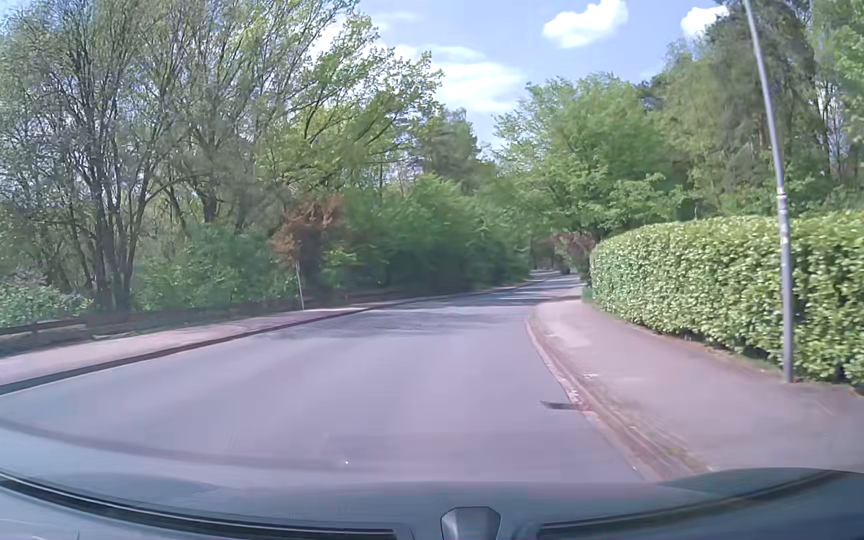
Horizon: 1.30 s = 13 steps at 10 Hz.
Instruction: Follow the waypoints while adhering to traffic rules and regulations
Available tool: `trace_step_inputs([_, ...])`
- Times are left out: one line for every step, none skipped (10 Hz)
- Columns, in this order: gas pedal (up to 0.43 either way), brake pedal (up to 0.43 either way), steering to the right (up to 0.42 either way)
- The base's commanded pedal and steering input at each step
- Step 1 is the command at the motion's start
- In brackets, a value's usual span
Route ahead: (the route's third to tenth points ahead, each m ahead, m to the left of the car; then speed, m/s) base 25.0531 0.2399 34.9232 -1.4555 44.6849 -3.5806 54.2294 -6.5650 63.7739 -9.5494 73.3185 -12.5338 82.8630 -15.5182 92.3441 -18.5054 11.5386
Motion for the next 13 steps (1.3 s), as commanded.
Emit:
trace_step_inputs([0.008, 0.0, 0.033])
trace_step_inputs([0.008, 0.0, 0.033])
trace_step_inputs([0.008, 0.0, 0.034])
trace_step_inputs([0.008, 0.0, 0.035])
trace_step_inputs([0.008, 0.0, 0.035])
trace_step_inputs([0.008, 0.0, 0.036])
trace_step_inputs([0.008, 0.0, 0.037])
trace_step_inputs([0.008, 0.0, 0.037])
trace_step_inputs([0.008, 0.0, 0.038])
trace_step_inputs([0.008, 0.0, 0.038])
trace_step_inputs([0.008, 0.0, 0.037])
trace_step_inputs([0.008, 0.0, 0.037])
trace_step_inputs([0.008, 0.0, 0.037])
